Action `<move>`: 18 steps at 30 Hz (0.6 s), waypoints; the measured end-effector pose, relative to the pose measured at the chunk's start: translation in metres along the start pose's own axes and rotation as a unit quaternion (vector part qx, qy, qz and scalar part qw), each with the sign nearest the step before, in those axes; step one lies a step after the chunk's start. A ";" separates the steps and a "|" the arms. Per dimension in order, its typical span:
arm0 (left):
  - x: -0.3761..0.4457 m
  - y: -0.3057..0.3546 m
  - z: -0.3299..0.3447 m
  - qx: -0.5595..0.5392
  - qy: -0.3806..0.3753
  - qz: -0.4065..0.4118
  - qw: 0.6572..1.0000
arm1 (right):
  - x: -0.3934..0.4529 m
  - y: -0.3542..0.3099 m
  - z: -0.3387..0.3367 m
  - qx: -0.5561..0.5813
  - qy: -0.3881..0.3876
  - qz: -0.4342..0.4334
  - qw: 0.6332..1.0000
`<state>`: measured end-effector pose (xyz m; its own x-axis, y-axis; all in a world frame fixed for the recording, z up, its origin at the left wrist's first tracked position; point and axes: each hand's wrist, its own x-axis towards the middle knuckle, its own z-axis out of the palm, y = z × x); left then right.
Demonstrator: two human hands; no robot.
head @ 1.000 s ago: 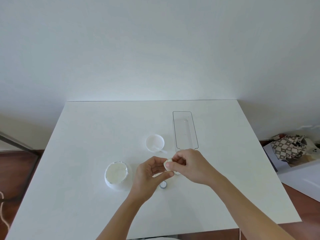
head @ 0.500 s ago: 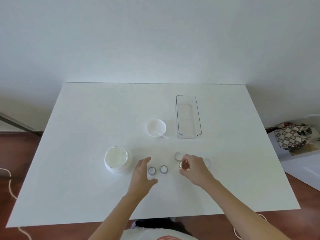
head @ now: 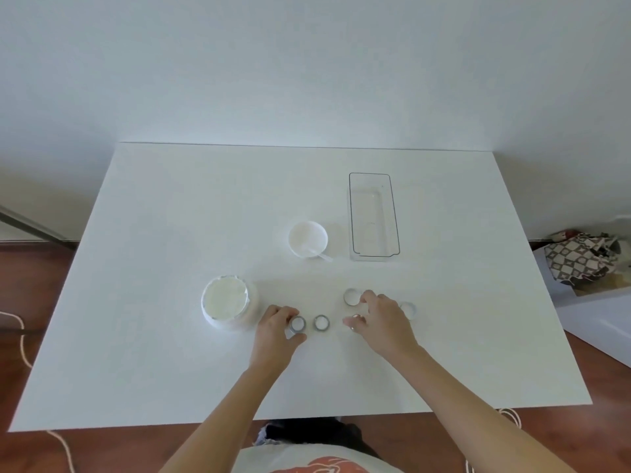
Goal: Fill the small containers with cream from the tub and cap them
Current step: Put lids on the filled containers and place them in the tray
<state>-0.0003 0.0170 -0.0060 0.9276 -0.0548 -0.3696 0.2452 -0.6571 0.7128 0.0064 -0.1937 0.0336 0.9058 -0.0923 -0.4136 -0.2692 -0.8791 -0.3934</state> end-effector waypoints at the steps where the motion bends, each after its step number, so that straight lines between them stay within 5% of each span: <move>1: 0.000 -0.001 0.000 0.001 0.002 0.002 1.000 | 0.004 -0.002 -0.001 -0.004 0.020 0.002 1.000; 8: -0.003 0.001 -0.002 -0.003 0.011 0.018 1.000 | 0.035 -0.021 0.002 -0.042 -0.006 0.010 0.999; 13: -0.011 0.010 -0.010 -0.110 0.031 -0.009 0.993 | 0.040 -0.019 0.007 -0.050 -0.012 -0.016 0.999; 18: -0.018 0.024 -0.023 -0.252 0.008 -0.047 0.966 | 0.025 -0.016 -0.011 0.203 0.000 0.027 0.979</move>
<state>-0.0043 0.0193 0.0311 0.8982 0.0015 -0.4397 0.4303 -0.2078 0.8784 0.0371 -0.1874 0.0383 0.8863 -0.1341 -0.4433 -0.4253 -0.6146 -0.6643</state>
